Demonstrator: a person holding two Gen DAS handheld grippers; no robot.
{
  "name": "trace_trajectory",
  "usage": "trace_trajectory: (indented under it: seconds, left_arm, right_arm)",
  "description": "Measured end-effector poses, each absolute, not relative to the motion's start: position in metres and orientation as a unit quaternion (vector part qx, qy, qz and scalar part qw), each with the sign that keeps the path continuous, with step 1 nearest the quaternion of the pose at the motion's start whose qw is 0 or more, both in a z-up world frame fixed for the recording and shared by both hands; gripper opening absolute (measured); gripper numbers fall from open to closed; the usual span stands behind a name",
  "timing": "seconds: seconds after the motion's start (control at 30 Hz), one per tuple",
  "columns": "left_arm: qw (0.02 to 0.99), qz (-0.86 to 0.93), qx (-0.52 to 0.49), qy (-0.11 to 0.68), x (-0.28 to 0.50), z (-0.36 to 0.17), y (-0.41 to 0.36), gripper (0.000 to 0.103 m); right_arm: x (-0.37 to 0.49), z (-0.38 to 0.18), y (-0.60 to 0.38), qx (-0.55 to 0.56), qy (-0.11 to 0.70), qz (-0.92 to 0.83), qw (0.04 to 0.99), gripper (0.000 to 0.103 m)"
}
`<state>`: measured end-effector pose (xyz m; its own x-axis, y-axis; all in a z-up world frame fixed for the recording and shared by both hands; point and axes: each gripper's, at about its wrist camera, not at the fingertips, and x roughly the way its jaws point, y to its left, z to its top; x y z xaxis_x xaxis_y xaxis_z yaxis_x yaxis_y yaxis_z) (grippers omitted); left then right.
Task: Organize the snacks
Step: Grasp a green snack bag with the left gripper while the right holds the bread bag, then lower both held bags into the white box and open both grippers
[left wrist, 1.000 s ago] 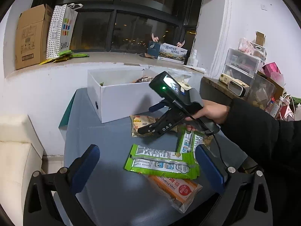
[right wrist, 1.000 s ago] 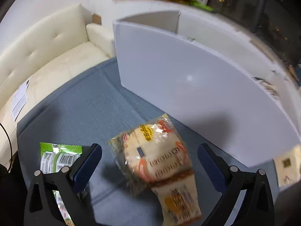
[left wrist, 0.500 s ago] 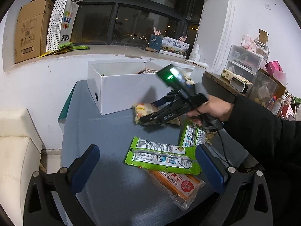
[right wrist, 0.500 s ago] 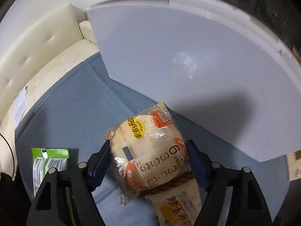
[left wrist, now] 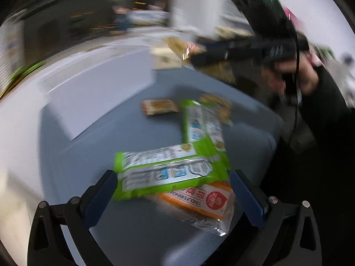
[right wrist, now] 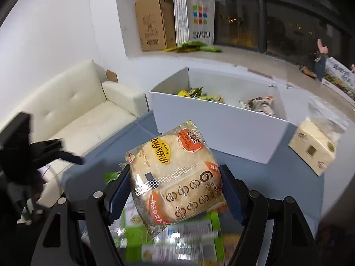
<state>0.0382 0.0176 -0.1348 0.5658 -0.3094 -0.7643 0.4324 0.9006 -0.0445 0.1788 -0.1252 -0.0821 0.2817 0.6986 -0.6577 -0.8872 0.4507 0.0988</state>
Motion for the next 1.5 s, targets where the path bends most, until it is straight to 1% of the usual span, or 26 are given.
trace_trajectory:
  seconds: [0.13,0.27,0.5,0.6,0.7,0.77,0.83,0.9,1.0,1.1,1.13,1.17,1.23,1.33,1.43,1.5]
  left_arm:
    - [0.829,-0.284,0.177,0.448,0.068,-0.147,0.004,0.103]
    - [0.795,-0.359,0.215,0.44,0.085,-0.15,-0.002,0.103]
    - [0.712,-0.447,0.293,0.455,0.116,-0.168,-0.021,0.103]
    - [0.684,-0.471,0.302,0.468,0.118,-0.179,-0.02,0.103]
    - [0.678,-0.48,0.274,0.485,0.13,-0.181,-0.015,0.101]
    - [0.689,-0.468,0.242,0.498,0.137,-0.178,-0.01,0.083]
    - [0.71,-0.445,0.218,0.501,0.142,-0.172,-0.002,0.079]
    - [0.74,-0.414,0.206,0.489,0.138,-0.164,0.007,0.077]
    - [0.813,-0.342,0.151,0.447,0.135,-0.138,0.027,0.077]
    - [0.887,-0.236,0.064,0.391,0.124,-0.096,0.05,0.077]
    - [0.902,-0.208,0.039,0.377,0.12,-0.086,0.058,0.077]
    - [0.914,-0.185,-0.006,0.361,0.117,-0.073,0.068,0.077]
    - [0.93,-0.152,-0.084,0.323,0.112,-0.054,0.085,0.077]
    - [0.933,-0.133,-0.18,0.283,0.109,-0.042,0.113,0.077]
    - [0.925,-0.118,-0.256,0.254,0.117,-0.036,0.134,0.077]
    - [0.922,-0.111,-0.284,0.239,0.128,-0.034,0.146,0.077]
  right_arm:
    - [0.163,-0.081,-0.16,-0.122,0.321,0.496,0.798,0.08]
    - [0.161,-0.083,-0.194,-0.083,0.327,0.488,0.805,0.08]
    - [0.15,-0.084,-0.231,-0.052,0.325,0.475,0.817,0.08]
    - [0.148,-0.083,-0.235,-0.047,0.324,0.473,0.818,0.08]
    - [0.148,-0.086,-0.236,-0.047,0.326,0.471,0.818,0.08]
    - [0.147,-0.087,-0.238,-0.042,0.328,0.47,0.818,0.08]
    - [0.147,-0.089,-0.236,-0.042,0.331,0.472,0.816,0.08]
    - [0.147,-0.092,-0.233,-0.04,0.335,0.474,0.814,0.08]
    - [0.148,-0.094,-0.229,-0.036,0.337,0.476,0.812,0.08]
    - [0.148,-0.094,-0.225,-0.033,0.334,0.48,0.811,0.08]
    - [0.149,-0.094,-0.223,-0.031,0.333,0.479,0.812,0.08]
    - [0.15,-0.094,-0.221,-0.029,0.333,0.476,0.813,0.08]
    - [0.154,-0.094,-0.215,-0.022,0.332,0.47,0.818,0.08]
    - [0.163,-0.088,-0.204,-0.007,0.332,0.462,0.823,0.08]
    - [0.175,-0.075,-0.188,-0.01,0.315,0.455,0.833,0.08]
    - [0.191,-0.063,-0.174,-0.01,0.312,0.447,0.839,0.08]
